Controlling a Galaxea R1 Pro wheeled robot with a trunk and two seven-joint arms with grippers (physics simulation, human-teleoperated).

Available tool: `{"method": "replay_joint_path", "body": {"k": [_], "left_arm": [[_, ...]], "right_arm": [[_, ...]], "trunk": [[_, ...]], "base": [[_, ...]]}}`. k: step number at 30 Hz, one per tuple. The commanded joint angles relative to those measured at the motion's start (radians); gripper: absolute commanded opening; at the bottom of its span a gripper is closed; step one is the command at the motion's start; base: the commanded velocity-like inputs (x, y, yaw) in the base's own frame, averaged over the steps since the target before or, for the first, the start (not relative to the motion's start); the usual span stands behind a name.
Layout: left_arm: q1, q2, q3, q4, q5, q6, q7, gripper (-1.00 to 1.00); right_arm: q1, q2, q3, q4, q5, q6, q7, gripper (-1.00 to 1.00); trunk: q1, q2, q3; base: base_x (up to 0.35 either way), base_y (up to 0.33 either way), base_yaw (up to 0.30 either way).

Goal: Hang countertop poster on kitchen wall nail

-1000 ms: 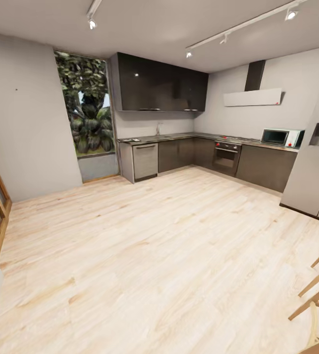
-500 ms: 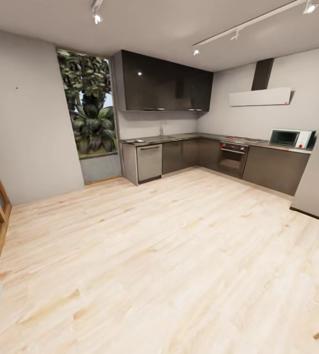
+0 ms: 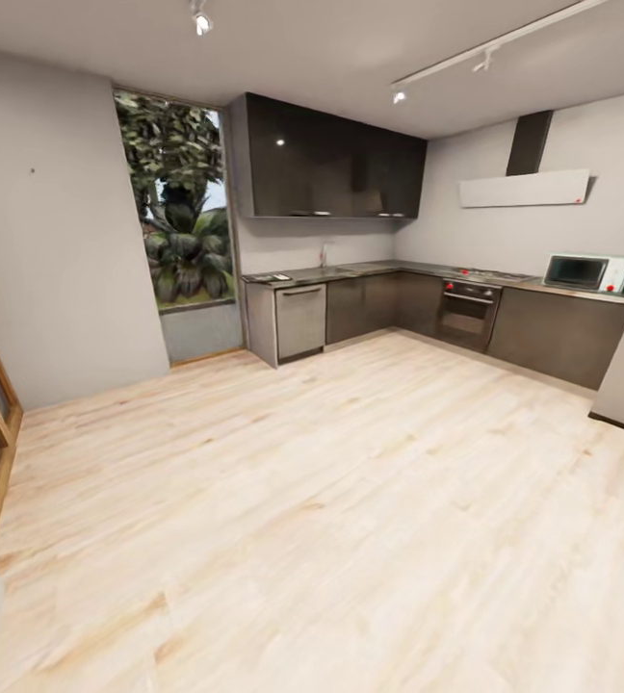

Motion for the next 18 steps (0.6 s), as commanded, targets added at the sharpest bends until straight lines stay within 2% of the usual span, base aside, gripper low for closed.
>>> {"method": "replay_joint_path", "body": {"k": [1, 9, 18], "left_arm": [[0.000, 0.000, 0.000, -0.001, 0.001, -0.002, 0.000, 1.00], [0.000, 0.000, 0.001, -0.001, 0.001, -0.002, 0.000, 1.00], [0.000, 0.000, 0.002, -0.001, 0.001, -0.002, 0.000, 1.00]], "right_arm": [[-0.001, 0.000, 0.001, 0.001, 0.009, -0.002, -0.005, 1.00], [-0.001, 0.000, 0.001, 0.001, 0.009, -0.002, -0.005, 1.00], [-0.001, 0.000, 0.000, 0.001, 0.009, -0.002, -0.005, 1.00]], "trunk": [[0.001, 0.000, -0.001], [0.001, 0.000, -0.001], [0.001, 0.000, -0.001]], "base": [[0.274, 0.251, 0.000], [0.292, 0.207, 0.000], [0.335, 0.070, 0.000]]}}
